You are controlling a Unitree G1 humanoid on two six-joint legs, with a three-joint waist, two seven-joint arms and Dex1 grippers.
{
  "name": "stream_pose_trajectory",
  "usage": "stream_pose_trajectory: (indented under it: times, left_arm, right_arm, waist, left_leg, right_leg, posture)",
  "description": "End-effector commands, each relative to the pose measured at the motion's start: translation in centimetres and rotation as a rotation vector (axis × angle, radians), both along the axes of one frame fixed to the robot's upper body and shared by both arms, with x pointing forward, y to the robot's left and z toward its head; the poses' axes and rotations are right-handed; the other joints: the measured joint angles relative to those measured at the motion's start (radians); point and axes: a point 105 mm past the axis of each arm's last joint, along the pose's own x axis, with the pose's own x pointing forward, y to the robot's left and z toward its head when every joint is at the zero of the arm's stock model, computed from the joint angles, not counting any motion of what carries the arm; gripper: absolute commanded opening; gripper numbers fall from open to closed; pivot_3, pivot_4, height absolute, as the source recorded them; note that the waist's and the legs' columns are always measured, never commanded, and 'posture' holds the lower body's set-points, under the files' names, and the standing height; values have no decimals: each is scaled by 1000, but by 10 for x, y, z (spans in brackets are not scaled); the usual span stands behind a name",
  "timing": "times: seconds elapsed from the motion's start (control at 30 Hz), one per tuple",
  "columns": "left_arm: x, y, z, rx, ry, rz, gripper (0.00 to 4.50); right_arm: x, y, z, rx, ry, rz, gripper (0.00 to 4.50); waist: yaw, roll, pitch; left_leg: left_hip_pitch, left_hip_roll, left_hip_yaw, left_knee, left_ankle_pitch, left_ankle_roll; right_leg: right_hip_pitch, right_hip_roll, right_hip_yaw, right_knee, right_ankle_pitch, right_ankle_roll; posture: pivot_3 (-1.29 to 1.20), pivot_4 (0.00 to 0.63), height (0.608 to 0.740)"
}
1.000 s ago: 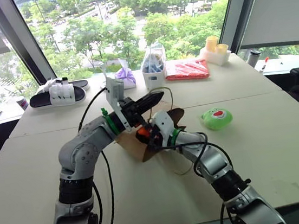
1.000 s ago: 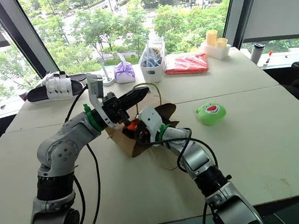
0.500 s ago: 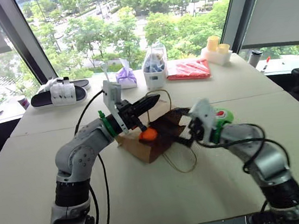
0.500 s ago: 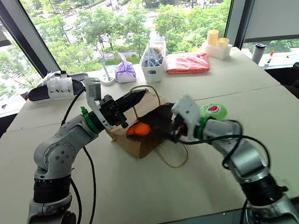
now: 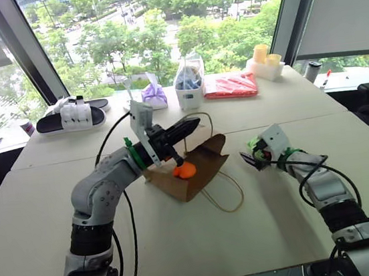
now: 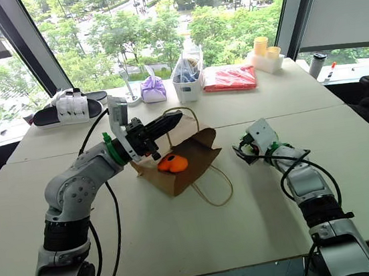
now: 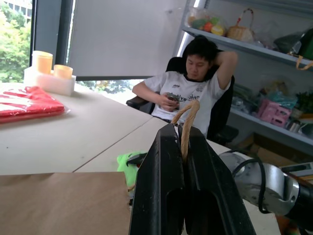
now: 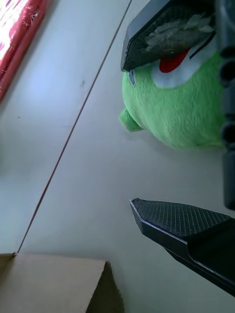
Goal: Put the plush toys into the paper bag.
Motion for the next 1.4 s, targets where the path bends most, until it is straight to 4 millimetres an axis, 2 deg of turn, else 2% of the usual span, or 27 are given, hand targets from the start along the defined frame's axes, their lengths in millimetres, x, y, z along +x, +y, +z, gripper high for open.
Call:
stream_pose_trajectory:
  times: [0.03, 0.13, 0.23, 0.3, 0.37, 0.4, 0.47, 0.5, 0.57, 0.7, 0.8, 0.87, 0.9, 1.03, 1.07, 1.2, 1.4]
  left_arm:
    - [-7, 4, 13, -12, -70, 18, 0]
    - [-6, 6, 12, -8, -72, 31, 0]
    - [-6, 7, 12, -9, -73, 36, 0]
    - [-5, 6, 13, -13, -72, 38, 0]
    - [-3, 5, 14, -16, -73, 39, 0]
    - [-3, 5, 14, -17, -73, 40, 0]
    - [-1, 4, 15, -19, -72, 38, 0]
    - [0, 5, 16, -25, -68, 36, 0]
    - [1, 6, 18, -34, -63, 36, 0]
    - [2, 5, 22, -39, -62, 24, 0]
    - [2, 4, 26, -49, -63, 17, 0]
    - [0, 3, 29, -60, -61, 7, 0]
    - [0, 2, 29, -63, -61, 3, 0]
    - [-5, -1, 26, -59, -42, -25, 0]
    - [-6, -2, 26, -61, -38, -27, 0]
    - [-11, -2, 27, -65, -34, -35, 0]
    - [-14, 0, 30, -75, -31, -22, 0]
  right_arm:
    - [11, -25, 9, -106, -53, -134, 4467]
    - [15, -38, 14, -120, -79, -200, 3679]
    - [15, -44, 21, -127, -104, -216, 2242]
    - [13, -48, 28, -123, -129, -227, 1047]
    - [10, -46, 34, -105, -138, -202, 203]
    - [7, -44, 36, -94, -138, -185, 96]
    - [-7, -19, 61, 8, -196, -50, 96]
    - [-21, -2, 75, 59, -219, 46, 96]
    - [-45, 22, 88, 112, -216, 173, 96]
    - [-95, 76, 92, 224, -82, 412, 96]
    - [-113, 101, 91, 234, -32, 497, 96]
    - [-118, 120, 85, 242, -18, 533, 96]
    - [-118, 126, 83, 248, -15, 539, 96]
    - [-97, 150, 71, 240, -22, 519, 96]
    - [-94, 153, 70, 240, -24, 517, 96]
    - [-60, 163, 63, 100, -116, 458, 96]
    - [-26, 174, 62, 112, -193, 374, 96]
  waist:
    - [1, 0, 0]
    - [8, 0, 0]
    - [4, 0, 0]
    - [3, 0, 0]
    - [2, 0, 0]
    - [3, 0, 0]
    - [5, 0, 0]
    - [5, 0, 0]
    - [3, 0, 0]
    - [3, 0, 0]
    - [7, 0, 0]
    - [7, 0, 0]
    - [7, 0, 0]
    - [2, -1, 0]
    - [3, -1, 0]
    - [4, -1, 0]
    - [0, -1, 0]
  left_leg:
    - [0, 0, 0, 1, 0, 0]
    - [0, 0, 0, 1, 0, 0]
    - [0, 0, 0, 1, 0, 0]
    - [0, 0, 0, 1, 0, 0]
    - [0, 0, 0, 1, 0, 0]
    - [0, 0, 0, 1, 0, 0]
    - [0, 0, 0, 1, 0, 0]
    - [0, 0, 0, 1, 0, 0]
    - [-1, 0, -1, 0, 0, 0]
    - [-1, 1, -3, 0, 0, 1]
    - [-1, 1, -5, 1, -1, 1]
    - [-1, 0, -5, 1, -1, 2]
    - [-1, 0, -5, 1, -1, 2]
    - [0, 0, -4, 1, 0, 1]
    - [0, 0, -4, 1, 0, 1]
    - [0, 0, -5, 1, 0, 0]
    - [0, 0, -5, 0, 0, 0]
  right_leg:
    - [0, 0, 0, 0, 0, 0]
    - [1, 0, 0, 0, 0, 0]
    - [1, 0, 1, 0, 0, 0]
    - [1, 0, 1, 0, 0, 0]
    - [1, 0, 1, 0, 0, 0]
    - [1, 0, 1, 0, 0, 0]
    - [1, 0, 0, 0, 0, 0]
    - [0, 0, 0, 0, 0, 0]
    - [0, 0, 0, 0, 0, 0]
    - [0, 0, 0, 0, 0, 0]
    - [0, 0, 0, 0, 0, 0]
    - [1, 0, 0, 0, 0, 0]
    - [1, 0, 0, 0, 0, 0]
    - [1, 0, 0, 0, 0, 0]
    - [0, 0, 0, 0, 0, 0]
    - [0, 0, 0, 0, 0, 0]
    - [-1, 0, 0, 0, 0, 0]
  posture:
    - [0, 150, 740]
    - [0, 150, 740]
    - [0, 150, 740]
    - [0, 150, 740]
    - [0, 150, 740]
    - [0, 150, 740]
    - [0, 150, 740]
    - [0, 150, 740]
    - [0, 150, 740]
    - [0, 150, 740]
    - [0, 150, 740]
    - [0, 150, 740]
    - [0, 150, 740]
    - [0, 150, 740]
    - [0, 150, 740]
    - [0, 150, 740]
    - [0, 150, 740]
